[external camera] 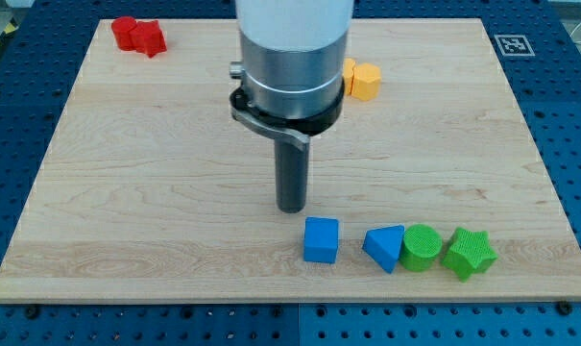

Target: Slide the blue cube to the blue triangle

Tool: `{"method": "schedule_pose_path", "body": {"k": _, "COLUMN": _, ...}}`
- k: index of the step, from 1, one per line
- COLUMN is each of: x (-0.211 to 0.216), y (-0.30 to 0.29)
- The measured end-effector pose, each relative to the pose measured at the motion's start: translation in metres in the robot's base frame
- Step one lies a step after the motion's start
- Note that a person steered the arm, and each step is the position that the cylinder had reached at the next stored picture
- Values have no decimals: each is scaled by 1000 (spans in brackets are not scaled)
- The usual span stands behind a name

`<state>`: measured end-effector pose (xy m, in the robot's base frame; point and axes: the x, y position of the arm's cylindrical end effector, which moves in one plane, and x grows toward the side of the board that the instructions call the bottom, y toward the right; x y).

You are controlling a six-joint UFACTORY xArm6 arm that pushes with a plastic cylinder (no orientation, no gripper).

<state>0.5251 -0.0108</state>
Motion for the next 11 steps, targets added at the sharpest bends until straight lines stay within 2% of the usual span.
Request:
{"method": "schedule_pose_path", "body": {"k": 2, "x": 10, "y": -28}}
{"method": "schedule_pose_path", "body": {"k": 4, "x": 41, "y": -31}}
{"method": "schedule_pose_path", "body": {"k": 11, "x": 44, "y": -4}}
